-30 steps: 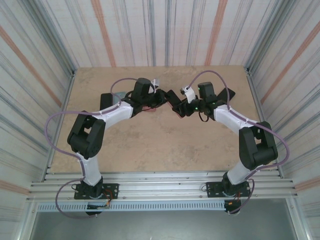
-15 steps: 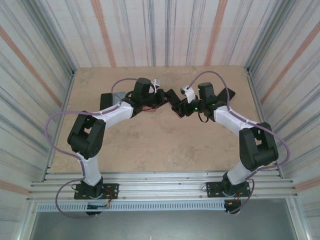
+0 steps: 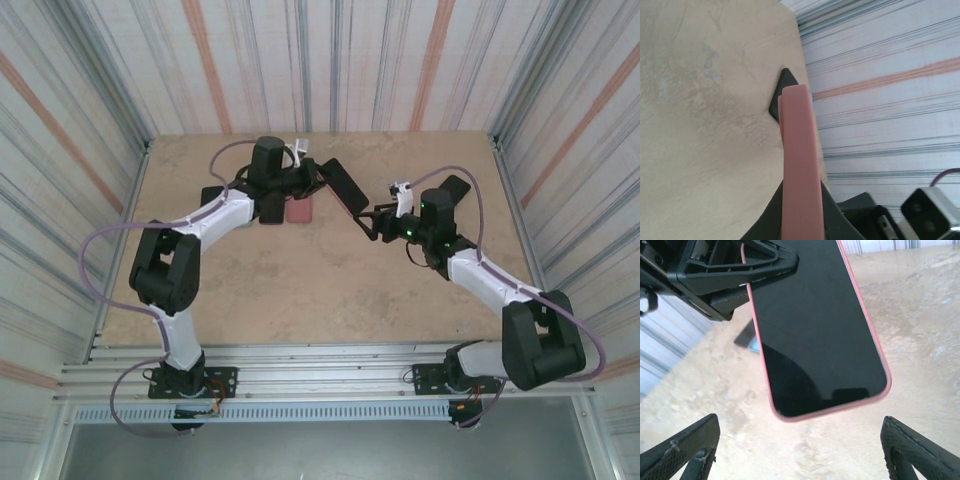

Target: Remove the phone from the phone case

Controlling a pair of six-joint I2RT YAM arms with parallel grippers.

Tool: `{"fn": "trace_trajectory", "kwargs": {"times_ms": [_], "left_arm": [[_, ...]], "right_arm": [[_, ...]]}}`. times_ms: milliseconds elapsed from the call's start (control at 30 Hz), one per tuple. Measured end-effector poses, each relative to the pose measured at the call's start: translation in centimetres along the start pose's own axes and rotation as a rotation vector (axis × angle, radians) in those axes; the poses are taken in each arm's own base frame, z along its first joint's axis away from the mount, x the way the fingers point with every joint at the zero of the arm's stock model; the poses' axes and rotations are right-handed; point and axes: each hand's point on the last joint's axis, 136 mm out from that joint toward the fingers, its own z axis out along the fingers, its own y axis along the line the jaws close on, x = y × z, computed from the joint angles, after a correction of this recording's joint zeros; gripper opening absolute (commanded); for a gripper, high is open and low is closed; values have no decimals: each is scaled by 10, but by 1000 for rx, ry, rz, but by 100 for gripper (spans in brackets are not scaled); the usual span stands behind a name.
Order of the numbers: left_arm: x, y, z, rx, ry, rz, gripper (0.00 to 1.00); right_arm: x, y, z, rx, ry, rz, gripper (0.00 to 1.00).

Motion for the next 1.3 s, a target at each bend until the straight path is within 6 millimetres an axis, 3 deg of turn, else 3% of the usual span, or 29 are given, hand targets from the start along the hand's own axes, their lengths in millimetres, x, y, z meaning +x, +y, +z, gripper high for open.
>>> {"fn": "trace_trajectory", "kwargs": {"times_ms": [433, 833, 1300], "left_arm": [[-16, -45, -18, 146, -84, -77, 6], [-11, -86, -30, 248, -100, -83, 6], [-7, -87, -32, 277, -104, -119, 3]], "right_arm": [[-18, 28, -21, -138, -198, 394, 51], [-53, 48, -31, -273, -326, 524, 36], [-61, 58, -30, -350, -345, 588, 14]]}}
